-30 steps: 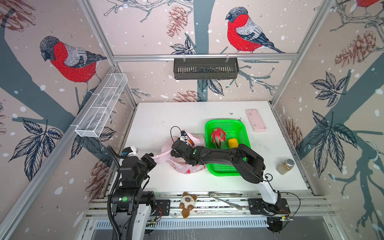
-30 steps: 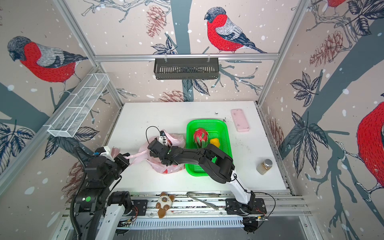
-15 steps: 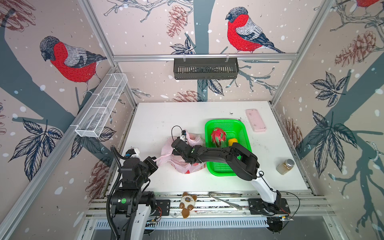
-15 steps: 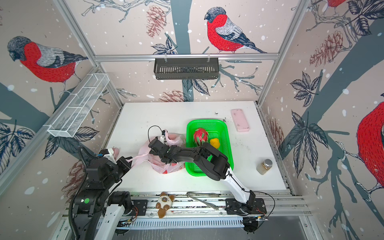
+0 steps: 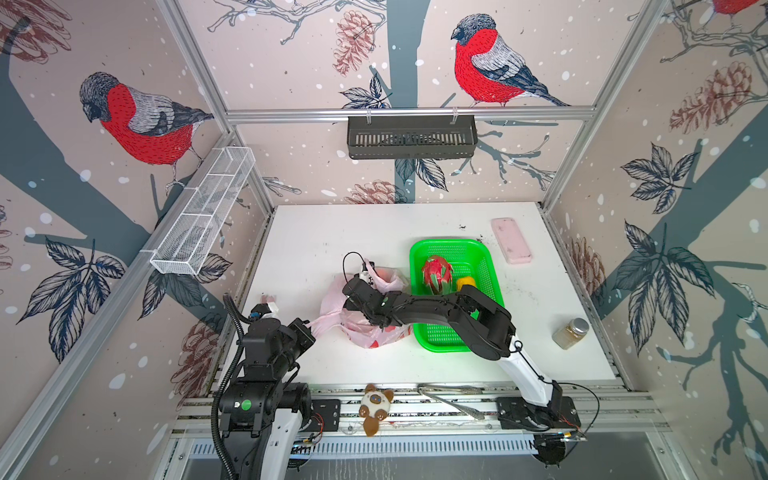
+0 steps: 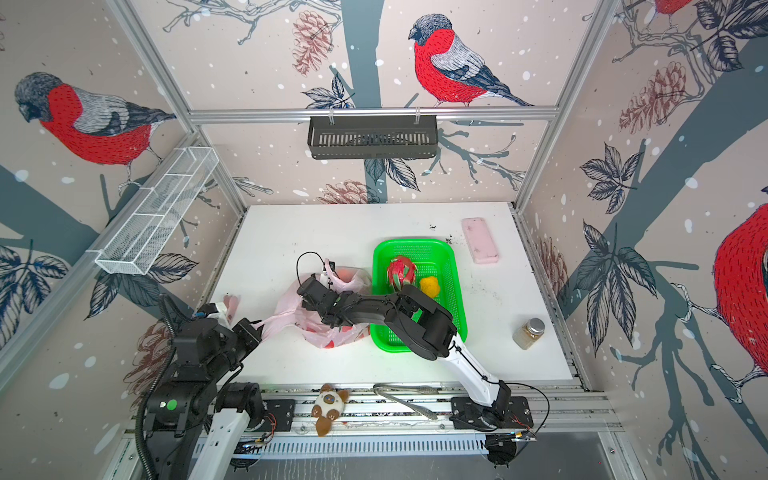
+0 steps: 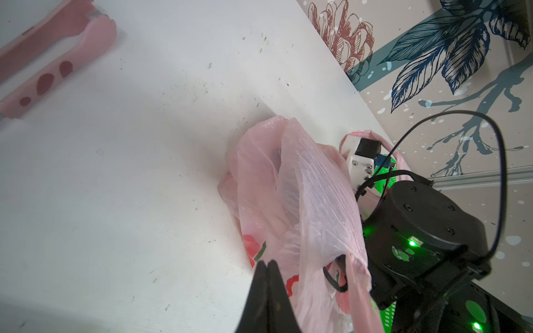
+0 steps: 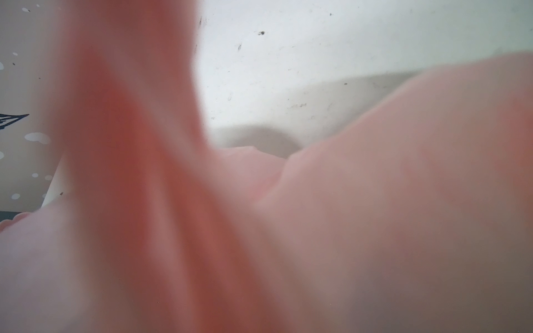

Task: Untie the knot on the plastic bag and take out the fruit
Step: 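Lower the right gripper into the pink bag toward the pink bumpy fruit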

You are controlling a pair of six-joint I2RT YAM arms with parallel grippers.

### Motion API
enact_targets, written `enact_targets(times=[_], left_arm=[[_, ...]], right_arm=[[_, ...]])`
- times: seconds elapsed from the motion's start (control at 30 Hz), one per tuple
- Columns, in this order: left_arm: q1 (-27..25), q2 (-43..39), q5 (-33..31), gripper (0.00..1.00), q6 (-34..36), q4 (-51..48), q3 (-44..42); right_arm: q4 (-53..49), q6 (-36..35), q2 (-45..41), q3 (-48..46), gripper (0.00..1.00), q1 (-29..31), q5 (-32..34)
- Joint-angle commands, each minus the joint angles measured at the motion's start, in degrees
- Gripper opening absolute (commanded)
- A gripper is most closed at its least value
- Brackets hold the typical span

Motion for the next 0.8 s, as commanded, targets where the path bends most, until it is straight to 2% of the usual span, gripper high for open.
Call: enact_targets(times=[0.0,0.43,0.77], left_arm=[[0.0,-0.7,-3.6,0.00,-0.8,-1.9,0.0],[-0.1,-2.0,-7.7,0.00,-3.4,-2.3,-1.8],[-0.1,-1.9,-7.7,0.00,-4.8,-0.5,-3.1]], right_arm=[[0.1,-1.5,-1.5,-1.0,0.69,0.4,1.1],[2.8,-4.3,-9.1,-9.7,0.47,1.7,2.0],[3.6,-7.3,-13.5,-12.3,0.42,2.3,0.2]])
